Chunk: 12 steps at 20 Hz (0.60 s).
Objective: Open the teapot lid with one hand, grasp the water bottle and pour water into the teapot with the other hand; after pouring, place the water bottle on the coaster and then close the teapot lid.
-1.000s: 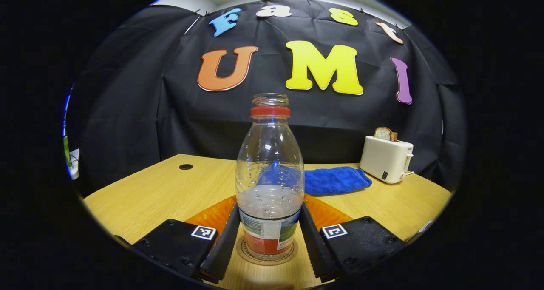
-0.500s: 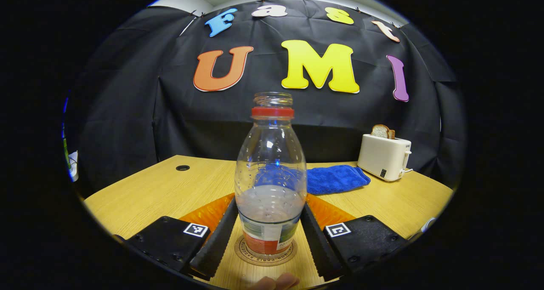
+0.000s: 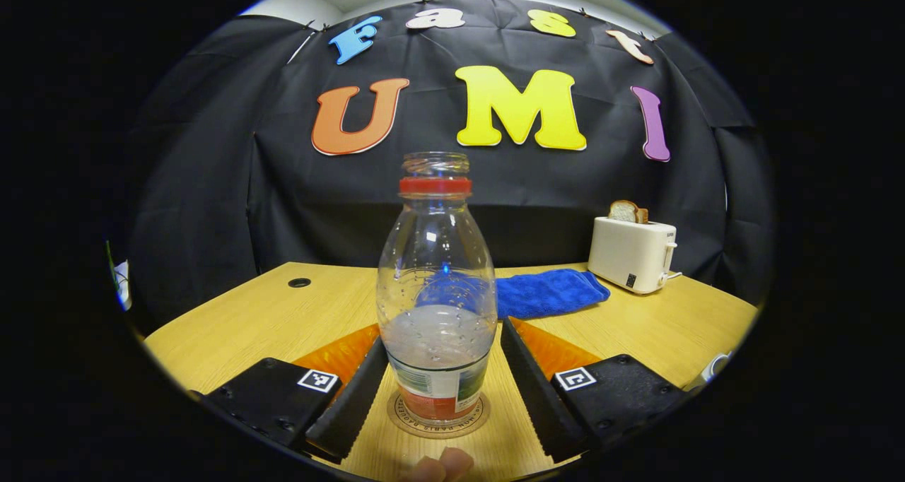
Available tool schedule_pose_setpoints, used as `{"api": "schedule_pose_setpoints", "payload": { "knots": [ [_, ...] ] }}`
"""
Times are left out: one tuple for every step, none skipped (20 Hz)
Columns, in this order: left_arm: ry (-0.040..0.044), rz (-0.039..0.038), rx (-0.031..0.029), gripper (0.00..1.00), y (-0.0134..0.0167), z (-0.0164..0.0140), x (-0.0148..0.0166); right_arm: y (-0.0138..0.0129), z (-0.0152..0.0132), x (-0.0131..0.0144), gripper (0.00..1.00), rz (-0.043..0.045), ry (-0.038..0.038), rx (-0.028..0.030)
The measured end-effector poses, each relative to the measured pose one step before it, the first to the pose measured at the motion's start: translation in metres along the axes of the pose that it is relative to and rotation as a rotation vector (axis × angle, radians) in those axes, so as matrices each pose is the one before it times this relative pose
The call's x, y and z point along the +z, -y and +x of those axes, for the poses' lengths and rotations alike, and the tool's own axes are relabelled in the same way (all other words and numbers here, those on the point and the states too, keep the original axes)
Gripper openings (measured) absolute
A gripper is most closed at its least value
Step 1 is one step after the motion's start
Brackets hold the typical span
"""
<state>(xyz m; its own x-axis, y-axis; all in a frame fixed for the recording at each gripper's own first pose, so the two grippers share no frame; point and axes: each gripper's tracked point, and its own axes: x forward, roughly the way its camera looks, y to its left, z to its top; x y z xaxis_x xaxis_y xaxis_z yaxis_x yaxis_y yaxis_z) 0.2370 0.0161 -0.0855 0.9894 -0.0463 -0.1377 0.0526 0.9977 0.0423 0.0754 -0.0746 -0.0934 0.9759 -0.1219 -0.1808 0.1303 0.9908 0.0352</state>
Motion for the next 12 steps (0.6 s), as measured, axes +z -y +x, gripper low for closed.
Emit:
{"api": "schedule_pose_setpoints", "payload": {
  "knots": [
    [-0.00449, -0.00427, 0.00168, 0.96, -0.00173, -0.00077, -0.00107, -0.00002, -0.00110, 0.00088, 0.00, 0.00002, 0.00196, -0.00081],
    [-0.00395, -0.00334, 0.00285, 0.97, -0.00090, -0.00159, -0.00132, 0.00052, -0.00008, 0.00021, 0.00, -0.00100, 0.00090, -0.00123],
    [-0.00686, -0.00052, -0.00070, 0.97, 0.00074, -0.00059, -0.00309, 0.00025, 0.00015, 0.00018, 0.00, -0.00080, -0.00041, -0.00217],
    [-0.00058, 0.00352, -0.00013, 0.97, 0.00013, -0.00180, -0.00021, -0.00008, -0.00002, 0.00052, 0.00, -0.00022, 0.00082, 0.00090],
    [0.00636, 0.00537, 0.00056, 0.97, -0.00134, -0.00397, 0.00105, -0.00055, -0.00106, 0.00101, 0.00, 0.00005, 0.00161, 0.00128],
    [0.00735, 0.00411, 0.00179, 0.97, -0.00109, -0.00325, 0.00118, -0.00091, -0.00092, 0.00021, 0.00, -0.00111, 0.00122, 0.00079],
    [0.00481, -0.00451, -0.00077, 0.97, -0.00103, -0.00162, 0.00098, -0.00090, -0.00085, 0.00078, 0.00, -0.00114, 0.00201, 0.00114],
    [0.00102, -0.01219, -0.00877, 0.97, 0.00220, -0.00331, -0.00067, -0.00177, -0.00134, 0.00139, 0.00, 0.00037, 0.00319, 0.00277],
    [-0.00078, -0.01265, -0.01054, 0.97, 0.00128, -0.00588, -0.00132, -0.00355, -0.00165, 0.00248, 0.00, -0.00086, 0.00430, 0.00757],
    [0.00005, -0.00306, -0.00343, 0.97, -0.00034, -0.00538, -0.00203, -0.00356, -0.00216, 0.00245, 0.00, -0.00230, 0.00761, 0.00732],
    [0.00061, 0.00589, 0.00943, 0.97, -0.00183, -0.00440, -0.00135, -0.00294, -0.00063, 0.00291, 0.00, -0.00771, 0.00727, 0.00525],
    [0.00255, 0.01048, 0.00303, 0.97, -0.00112, -0.00606, -0.00169, -0.00248, -0.00075, 0.00117, 0.00, -0.00851, 0.00697, 0.00458]
  ]
}}
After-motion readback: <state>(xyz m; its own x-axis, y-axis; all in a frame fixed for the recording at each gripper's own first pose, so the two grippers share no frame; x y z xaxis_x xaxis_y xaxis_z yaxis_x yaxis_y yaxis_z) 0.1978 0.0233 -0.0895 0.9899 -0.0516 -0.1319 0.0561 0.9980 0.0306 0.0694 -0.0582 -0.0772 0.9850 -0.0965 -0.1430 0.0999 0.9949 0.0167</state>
